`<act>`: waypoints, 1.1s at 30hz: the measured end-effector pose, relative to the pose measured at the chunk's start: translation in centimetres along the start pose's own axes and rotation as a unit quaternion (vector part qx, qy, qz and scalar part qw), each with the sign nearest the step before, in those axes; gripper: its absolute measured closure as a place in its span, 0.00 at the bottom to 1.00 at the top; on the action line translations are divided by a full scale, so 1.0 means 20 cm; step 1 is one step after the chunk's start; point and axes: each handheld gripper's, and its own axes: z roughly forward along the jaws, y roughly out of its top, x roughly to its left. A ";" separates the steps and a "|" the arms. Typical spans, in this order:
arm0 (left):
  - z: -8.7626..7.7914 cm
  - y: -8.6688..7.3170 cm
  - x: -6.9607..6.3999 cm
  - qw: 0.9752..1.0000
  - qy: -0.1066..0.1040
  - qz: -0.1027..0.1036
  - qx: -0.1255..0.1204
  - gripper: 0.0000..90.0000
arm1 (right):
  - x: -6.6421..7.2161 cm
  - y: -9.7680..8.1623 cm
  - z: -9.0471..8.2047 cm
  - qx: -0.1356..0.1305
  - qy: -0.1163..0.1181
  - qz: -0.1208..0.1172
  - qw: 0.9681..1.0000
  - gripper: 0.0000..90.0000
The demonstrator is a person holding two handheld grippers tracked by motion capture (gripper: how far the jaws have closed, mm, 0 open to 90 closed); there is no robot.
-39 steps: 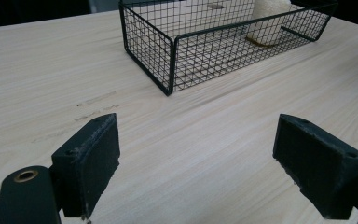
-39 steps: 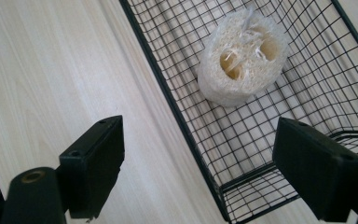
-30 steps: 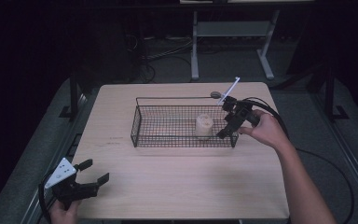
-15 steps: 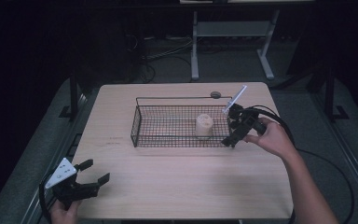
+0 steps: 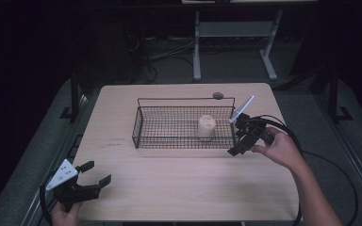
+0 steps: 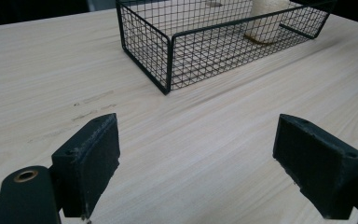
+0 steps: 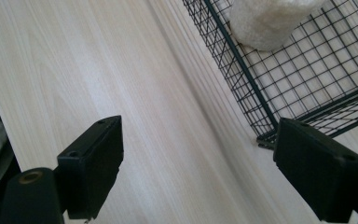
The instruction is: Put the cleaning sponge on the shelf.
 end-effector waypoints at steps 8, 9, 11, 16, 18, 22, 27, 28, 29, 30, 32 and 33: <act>0.00 0.00 0.00 1.000 0.000 -0.001 -0.001 0.15 | 0.03 -0.05 0.00 -0.006 -0.001 0.001 1.000 0.17; 0.00 0.00 0.00 1.000 0.000 -0.001 0.000 0.15 | 0.03 -0.06 0.00 -0.006 -0.001 0.003 1.000 0.17; 0.00 0.00 0.00 1.000 -0.001 0.000 -0.001 0.15 | 0.04 -0.08 0.00 -0.006 -0.002 0.003 1.000 0.17; 0.00 0.00 0.00 1.000 0.000 -0.001 -0.001 0.15 | 0.05 -0.12 0.01 -0.009 -0.001 0.005 1.000 0.17; 0.00 0.00 0.00 1.000 0.000 0.000 -0.001 0.15 | 0.05 -0.13 0.01 -0.009 0.001 0.006 1.000 0.17; 0.00 0.00 0.00 1.000 -0.001 -0.001 -0.001 0.15 | 0.06 -0.17 0.02 -0.013 -0.001 0.009 1.000 0.17; -0.01 0.00 0.00 1.000 -0.001 -0.001 -0.001 0.15 | 0.07 -0.21 0.02 -0.019 0.001 0.015 1.000 0.17; -0.01 0.00 0.00 1.000 -0.001 -0.001 -0.001 0.15 | 0.08 -0.22 0.03 -0.019 0.000 0.016 1.000 0.17; -0.01 0.00 0.00 1.000 -0.002 -0.001 -0.001 0.15 | 0.08 -0.23 0.03 -0.019 0.002 0.017 1.000 0.17; 0.00 0.00 0.00 1.000 -0.001 -0.001 -0.001 0.15 | 0.08 -0.24 0.03 -0.021 0.001 0.017 1.000 0.17; 0.00 0.00 0.00 1.000 -0.001 -0.002 -0.001 0.15 | 0.09 -0.25 0.04 -0.022 0.001 0.018 1.000 0.17; 0.00 0.00 0.00 1.000 0.000 -0.002 -0.001 0.15 | 0.09 -0.26 0.04 -0.023 0.001 0.019 1.000 0.17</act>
